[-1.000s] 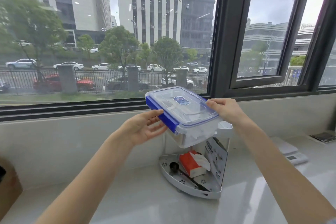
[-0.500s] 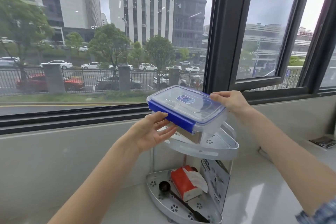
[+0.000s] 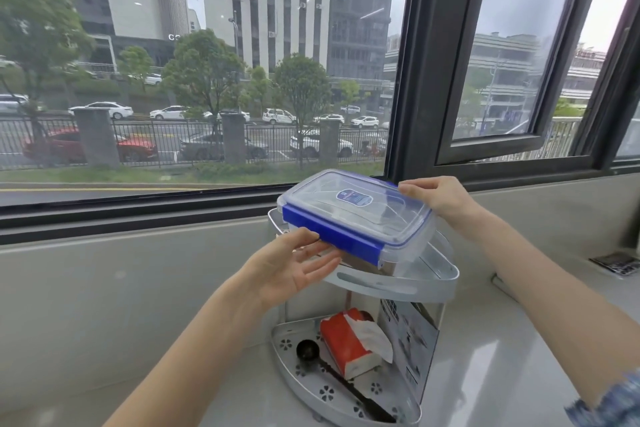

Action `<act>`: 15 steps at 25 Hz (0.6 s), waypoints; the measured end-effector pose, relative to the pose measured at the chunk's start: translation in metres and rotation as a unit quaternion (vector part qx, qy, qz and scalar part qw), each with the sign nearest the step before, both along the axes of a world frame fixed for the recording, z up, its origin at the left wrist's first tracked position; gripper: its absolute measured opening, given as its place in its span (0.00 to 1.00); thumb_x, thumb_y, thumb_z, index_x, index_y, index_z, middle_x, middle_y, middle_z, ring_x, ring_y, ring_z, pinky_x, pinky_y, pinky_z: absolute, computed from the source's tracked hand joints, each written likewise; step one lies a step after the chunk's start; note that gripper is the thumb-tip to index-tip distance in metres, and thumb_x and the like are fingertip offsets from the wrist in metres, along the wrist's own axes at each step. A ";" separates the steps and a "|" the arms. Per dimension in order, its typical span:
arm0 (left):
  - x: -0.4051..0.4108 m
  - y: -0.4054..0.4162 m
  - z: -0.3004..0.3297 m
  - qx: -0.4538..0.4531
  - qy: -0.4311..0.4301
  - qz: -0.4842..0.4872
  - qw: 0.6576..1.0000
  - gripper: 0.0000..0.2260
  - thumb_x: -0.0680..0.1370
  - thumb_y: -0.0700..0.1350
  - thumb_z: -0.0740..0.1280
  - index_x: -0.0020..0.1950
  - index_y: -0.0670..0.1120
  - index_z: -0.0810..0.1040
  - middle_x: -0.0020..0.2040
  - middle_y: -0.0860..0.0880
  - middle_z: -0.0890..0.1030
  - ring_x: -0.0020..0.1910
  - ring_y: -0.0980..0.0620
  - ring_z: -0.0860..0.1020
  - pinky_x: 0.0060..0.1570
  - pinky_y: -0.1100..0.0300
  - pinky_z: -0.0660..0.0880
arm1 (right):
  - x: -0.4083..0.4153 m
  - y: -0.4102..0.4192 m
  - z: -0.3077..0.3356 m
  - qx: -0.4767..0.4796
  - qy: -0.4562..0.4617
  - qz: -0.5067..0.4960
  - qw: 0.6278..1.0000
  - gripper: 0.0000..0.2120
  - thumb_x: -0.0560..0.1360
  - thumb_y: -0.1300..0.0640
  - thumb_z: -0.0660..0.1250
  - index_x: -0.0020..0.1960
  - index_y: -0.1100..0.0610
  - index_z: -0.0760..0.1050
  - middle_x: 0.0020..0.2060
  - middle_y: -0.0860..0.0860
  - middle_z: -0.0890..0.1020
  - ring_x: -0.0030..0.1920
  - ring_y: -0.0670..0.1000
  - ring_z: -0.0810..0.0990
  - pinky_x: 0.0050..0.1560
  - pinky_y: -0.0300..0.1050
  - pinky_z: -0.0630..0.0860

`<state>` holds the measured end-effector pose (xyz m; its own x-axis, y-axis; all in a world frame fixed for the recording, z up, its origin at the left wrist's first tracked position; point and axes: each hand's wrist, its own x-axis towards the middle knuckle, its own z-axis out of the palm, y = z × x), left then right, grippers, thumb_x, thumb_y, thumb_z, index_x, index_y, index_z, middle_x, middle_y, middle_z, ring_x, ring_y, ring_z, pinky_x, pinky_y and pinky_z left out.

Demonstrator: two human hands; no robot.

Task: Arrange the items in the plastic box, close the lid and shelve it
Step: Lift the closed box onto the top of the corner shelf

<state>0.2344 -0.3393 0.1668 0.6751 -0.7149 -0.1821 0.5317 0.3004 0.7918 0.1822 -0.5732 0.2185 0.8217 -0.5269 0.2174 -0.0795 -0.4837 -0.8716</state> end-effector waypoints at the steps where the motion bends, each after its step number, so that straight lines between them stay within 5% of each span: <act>1: -0.001 0.000 -0.001 0.001 -0.002 -0.001 1.000 0.12 0.74 0.35 0.62 0.57 0.40 0.70 0.48 0.38 0.81 0.38 0.44 0.84 0.39 0.54 0.82 | 0.000 0.000 -0.001 -0.006 0.010 -0.001 1.000 0.15 0.73 0.57 0.69 0.58 0.62 0.79 0.57 0.59 0.81 0.52 0.49 0.75 0.59 0.42 0.69; 10: -0.004 0.005 -0.001 0.014 0.002 0.000 1.000 0.22 0.74 0.35 0.61 0.68 0.38 0.65 0.51 0.37 0.81 0.41 0.44 0.85 0.38 0.53 0.82 | 0.011 0.006 -0.004 -0.038 0.036 -0.054 0.997 0.13 0.74 0.55 0.68 0.55 0.59 0.81 0.57 0.58 0.82 0.62 0.56 0.75 0.57 0.43 0.69; 15: -0.007 0.007 0.004 0.027 0.000 -0.007 1.000 0.20 0.75 0.38 0.61 0.66 0.37 0.66 0.61 0.36 0.77 0.46 0.43 0.83 0.44 0.49 0.80 | 0.008 0.011 -0.002 -0.073 0.052 -0.074 0.993 0.14 0.76 0.55 0.66 0.57 0.60 0.79 0.58 0.58 0.81 0.63 0.56 0.74 0.63 0.46 0.69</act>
